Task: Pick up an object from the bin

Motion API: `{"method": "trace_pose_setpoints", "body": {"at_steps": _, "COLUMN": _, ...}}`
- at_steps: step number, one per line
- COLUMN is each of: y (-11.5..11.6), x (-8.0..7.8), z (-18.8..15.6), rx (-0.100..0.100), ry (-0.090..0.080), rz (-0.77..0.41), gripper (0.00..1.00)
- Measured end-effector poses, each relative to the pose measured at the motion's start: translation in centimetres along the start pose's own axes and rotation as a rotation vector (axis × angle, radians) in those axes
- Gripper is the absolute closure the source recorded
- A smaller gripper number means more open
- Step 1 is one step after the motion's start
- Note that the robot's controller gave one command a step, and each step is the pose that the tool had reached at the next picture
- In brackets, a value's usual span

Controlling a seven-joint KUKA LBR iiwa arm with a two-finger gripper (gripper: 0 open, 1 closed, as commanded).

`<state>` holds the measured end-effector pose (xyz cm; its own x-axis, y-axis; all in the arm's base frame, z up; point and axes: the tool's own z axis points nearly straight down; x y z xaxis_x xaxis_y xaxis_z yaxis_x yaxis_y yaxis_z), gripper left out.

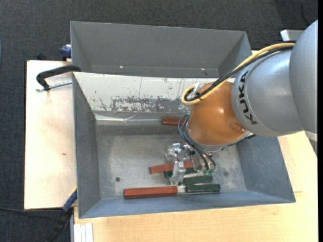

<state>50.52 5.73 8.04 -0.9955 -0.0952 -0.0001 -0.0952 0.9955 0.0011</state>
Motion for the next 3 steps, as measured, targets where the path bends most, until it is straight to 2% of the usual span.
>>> {"method": "trace_pose_setpoints", "body": {"at_steps": 1, "y": -3.3, "x": -5.0, "z": -5.1, "rx": 0.0, "ry": -0.005, "rz": 0.034, "gripper": 1.0}}
{"method": "trace_pose_setpoints", "body": {"at_steps": 2, "y": -3.3, "x": -4.9, "z": -5.1, "rx": 0.0, "ry": -0.005, "rz": 0.034, "gripper": 1.0}}
{"method": "trace_pose_setpoints", "body": {"at_steps": 3, "y": -2.6, "x": -5.5, "z": -13.3, "rx": 0.0, "ry": -0.005, "rz": 0.045, "gripper": 1.0}}
